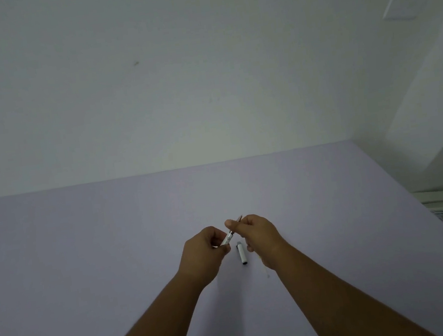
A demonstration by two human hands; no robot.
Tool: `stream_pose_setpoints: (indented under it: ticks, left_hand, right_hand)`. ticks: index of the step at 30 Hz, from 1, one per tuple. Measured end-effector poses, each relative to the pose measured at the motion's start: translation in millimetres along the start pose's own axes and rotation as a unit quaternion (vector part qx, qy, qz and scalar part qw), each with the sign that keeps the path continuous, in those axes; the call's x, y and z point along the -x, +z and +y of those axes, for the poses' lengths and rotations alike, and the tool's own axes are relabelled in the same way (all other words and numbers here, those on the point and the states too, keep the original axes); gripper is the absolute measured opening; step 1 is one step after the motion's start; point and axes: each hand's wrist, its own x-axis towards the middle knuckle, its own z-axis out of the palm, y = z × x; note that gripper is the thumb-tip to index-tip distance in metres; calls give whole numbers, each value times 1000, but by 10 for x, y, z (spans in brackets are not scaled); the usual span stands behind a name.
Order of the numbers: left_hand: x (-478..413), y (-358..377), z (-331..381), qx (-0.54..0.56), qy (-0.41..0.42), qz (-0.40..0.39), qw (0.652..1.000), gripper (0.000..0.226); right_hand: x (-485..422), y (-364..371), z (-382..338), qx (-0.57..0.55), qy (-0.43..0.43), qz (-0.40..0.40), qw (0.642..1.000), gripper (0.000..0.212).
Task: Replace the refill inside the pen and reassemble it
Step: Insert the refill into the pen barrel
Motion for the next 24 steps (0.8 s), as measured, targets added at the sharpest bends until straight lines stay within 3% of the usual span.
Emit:
stream_pose_setpoints:
  ticks: [5, 8, 13, 17, 21, 24]
  left_hand:
    - [-34, -38, 33, 0, 0, 8, 1000, 17]
    - [-24, -35, 53, -10, 8, -3, 1000, 18]
    - [-33, -54, 70, -17, 1, 1, 1000, 15]
    - [-8, -18, 102, -30, 15, -3, 999, 16]
    - [2, -29, 109, -12, -10, 2, 1000, 13]
    - [16, -21, 136, -19, -5, -5, 1000, 13]
  right_hand:
    - [-8, -43, -35, -56, -18, -40, 997, 6]
    - [-10, -22, -51, -23, 15, -24, 999, 23]
    - [-5, -48, -52, -81, -8, -55, 995, 7]
    - [5, -52, -65, -8, 25, -20, 999, 35]
    - [34, -86, -37, -84, -8, -54, 995, 8]
    - [42, -89, -42, -54, 10, -29, 998, 16]
